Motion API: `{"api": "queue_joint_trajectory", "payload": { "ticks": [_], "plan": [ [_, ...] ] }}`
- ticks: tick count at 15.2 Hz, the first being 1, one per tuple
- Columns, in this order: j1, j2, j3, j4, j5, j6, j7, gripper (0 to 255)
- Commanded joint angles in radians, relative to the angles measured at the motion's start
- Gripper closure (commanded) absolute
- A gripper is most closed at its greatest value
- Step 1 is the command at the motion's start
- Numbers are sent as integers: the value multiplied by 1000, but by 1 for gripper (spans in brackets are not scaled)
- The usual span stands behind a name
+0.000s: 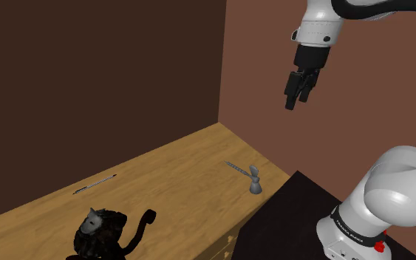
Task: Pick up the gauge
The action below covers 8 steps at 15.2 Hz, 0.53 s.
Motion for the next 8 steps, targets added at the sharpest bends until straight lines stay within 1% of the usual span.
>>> {"api": "queue_joint_trajectory", "payload": {
  "ticks": [1,8],
  "plan": [
    [0,0,0,0,0,0,0,0],
    [-7,153,26,-102,-1,206,14,0]
  ]
}}
